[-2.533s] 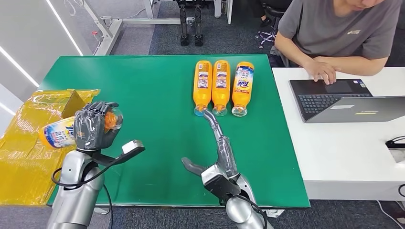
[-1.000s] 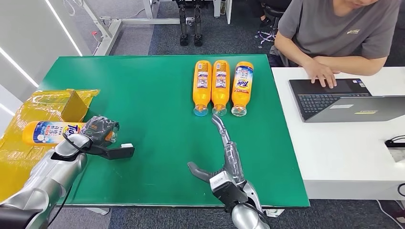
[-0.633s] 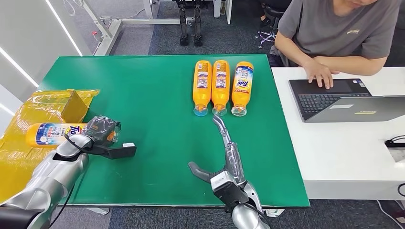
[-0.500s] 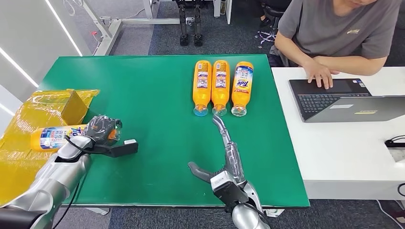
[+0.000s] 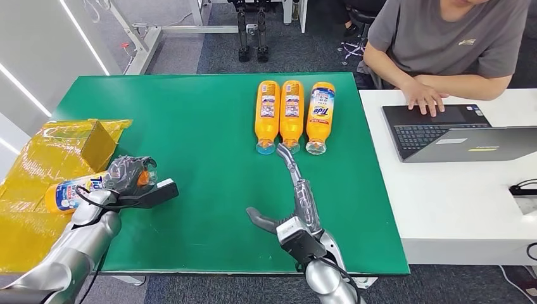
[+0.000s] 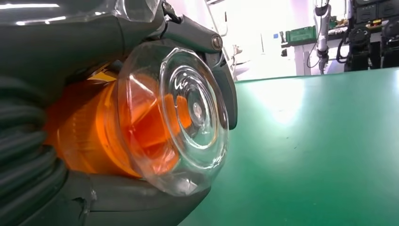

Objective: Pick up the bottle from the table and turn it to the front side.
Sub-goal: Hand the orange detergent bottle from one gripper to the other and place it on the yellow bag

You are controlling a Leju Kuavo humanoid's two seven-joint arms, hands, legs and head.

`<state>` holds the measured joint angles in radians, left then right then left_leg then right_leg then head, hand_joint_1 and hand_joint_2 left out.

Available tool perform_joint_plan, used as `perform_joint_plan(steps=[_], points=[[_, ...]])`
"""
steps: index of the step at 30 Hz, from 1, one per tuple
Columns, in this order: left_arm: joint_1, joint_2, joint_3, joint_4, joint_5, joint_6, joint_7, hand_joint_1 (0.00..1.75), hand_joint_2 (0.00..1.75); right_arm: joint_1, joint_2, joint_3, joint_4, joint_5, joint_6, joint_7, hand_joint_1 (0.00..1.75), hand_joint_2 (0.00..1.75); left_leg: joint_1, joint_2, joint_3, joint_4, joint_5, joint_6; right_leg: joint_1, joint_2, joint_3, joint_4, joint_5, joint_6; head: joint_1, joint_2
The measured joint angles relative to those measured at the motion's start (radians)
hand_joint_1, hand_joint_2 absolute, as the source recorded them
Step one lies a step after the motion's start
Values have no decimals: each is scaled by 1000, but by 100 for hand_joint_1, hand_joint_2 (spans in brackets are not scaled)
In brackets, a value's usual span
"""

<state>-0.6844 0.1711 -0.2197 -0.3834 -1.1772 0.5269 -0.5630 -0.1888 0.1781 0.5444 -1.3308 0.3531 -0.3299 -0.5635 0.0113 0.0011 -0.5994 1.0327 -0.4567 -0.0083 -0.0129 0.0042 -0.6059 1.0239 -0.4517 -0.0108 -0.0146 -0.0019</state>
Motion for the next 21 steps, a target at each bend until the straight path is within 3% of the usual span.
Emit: perform_joint_plan(steps=[6, 10, 21], points=[[10, 1, 0, 0, -33, -26, 20, 175, 175, -6, 0, 0, 15, -5, 4, -2, 0, 175, 0, 1, 1, -1, 0, 0, 0, 1, 1, 0, 0, 0, 0, 0], [13, 2, 0, 0, -39, -53, 27, 4, 175, -9, 0, 0, 20, -7, 3, -2, 0, 175, 0, 1, 1, -1, 0, 0, 0, 1, 1, 0, 0, 0, 0, 0], [34, 4, 0, 5, -33, -107, 52, 0, 175, -13, 0, 0, 28, -15, -11, -7, 0, 175, 0, 0, 3, -1, 0, 0, 0, 0, 2, 0, -1, -1, 0, 0]])
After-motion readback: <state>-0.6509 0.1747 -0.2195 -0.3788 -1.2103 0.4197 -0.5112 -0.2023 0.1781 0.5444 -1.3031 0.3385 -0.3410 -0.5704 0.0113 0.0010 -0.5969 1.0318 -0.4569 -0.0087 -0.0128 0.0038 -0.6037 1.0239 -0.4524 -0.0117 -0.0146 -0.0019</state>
